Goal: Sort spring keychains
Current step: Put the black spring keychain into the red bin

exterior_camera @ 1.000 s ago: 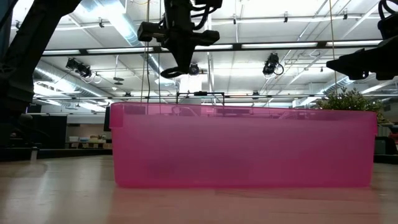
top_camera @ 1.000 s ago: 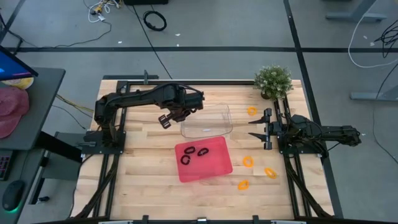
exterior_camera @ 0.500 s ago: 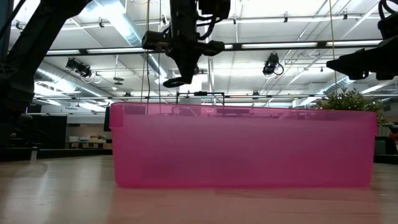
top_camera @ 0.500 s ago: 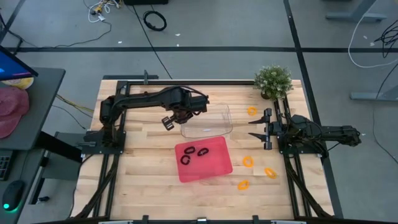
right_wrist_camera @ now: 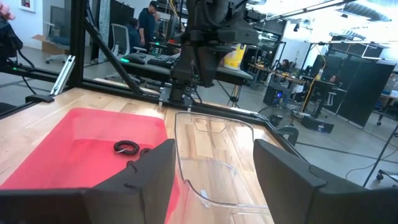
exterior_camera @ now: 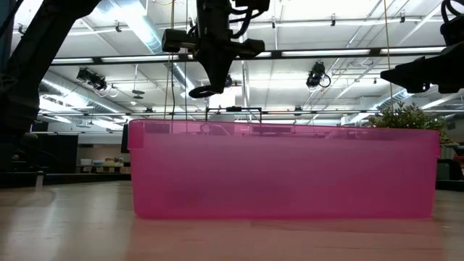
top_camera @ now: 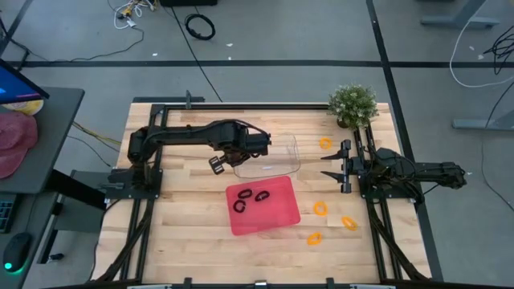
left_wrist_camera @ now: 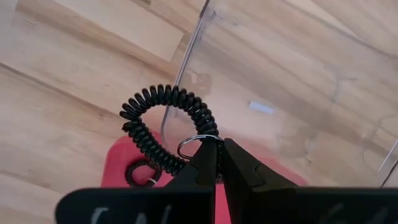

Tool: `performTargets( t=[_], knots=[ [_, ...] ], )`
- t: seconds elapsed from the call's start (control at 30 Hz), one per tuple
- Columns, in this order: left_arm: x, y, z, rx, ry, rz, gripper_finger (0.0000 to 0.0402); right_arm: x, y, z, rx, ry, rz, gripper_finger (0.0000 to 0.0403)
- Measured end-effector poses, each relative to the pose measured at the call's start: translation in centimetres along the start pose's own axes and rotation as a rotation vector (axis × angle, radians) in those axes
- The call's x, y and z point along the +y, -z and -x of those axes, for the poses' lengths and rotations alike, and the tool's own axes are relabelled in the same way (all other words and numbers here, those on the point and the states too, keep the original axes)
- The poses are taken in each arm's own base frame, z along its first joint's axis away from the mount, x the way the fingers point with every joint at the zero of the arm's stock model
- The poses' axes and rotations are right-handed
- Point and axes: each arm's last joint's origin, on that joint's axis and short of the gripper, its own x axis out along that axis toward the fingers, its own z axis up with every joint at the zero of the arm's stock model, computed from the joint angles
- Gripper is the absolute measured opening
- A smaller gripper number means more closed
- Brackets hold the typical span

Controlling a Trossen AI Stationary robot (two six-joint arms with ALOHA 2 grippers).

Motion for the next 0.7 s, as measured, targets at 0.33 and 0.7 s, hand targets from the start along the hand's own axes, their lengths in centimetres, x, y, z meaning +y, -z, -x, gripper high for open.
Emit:
performTargets(
  t=[0.33, 0.7],
  knots=[
    [0.9, 1.9, 0.4, 0.002, 0.013, -0.046, 0.0008, 0.0, 0.0, 0.0, 0.000, 0.000, 0.000, 0.0222],
    [1.2, 2.3, 0.5, -0.011, 0.023, -0.056, 0.0008, 0.0, 0.0, 0.0, 0.000, 0.000, 0.000, 0.0222]
  ],
)
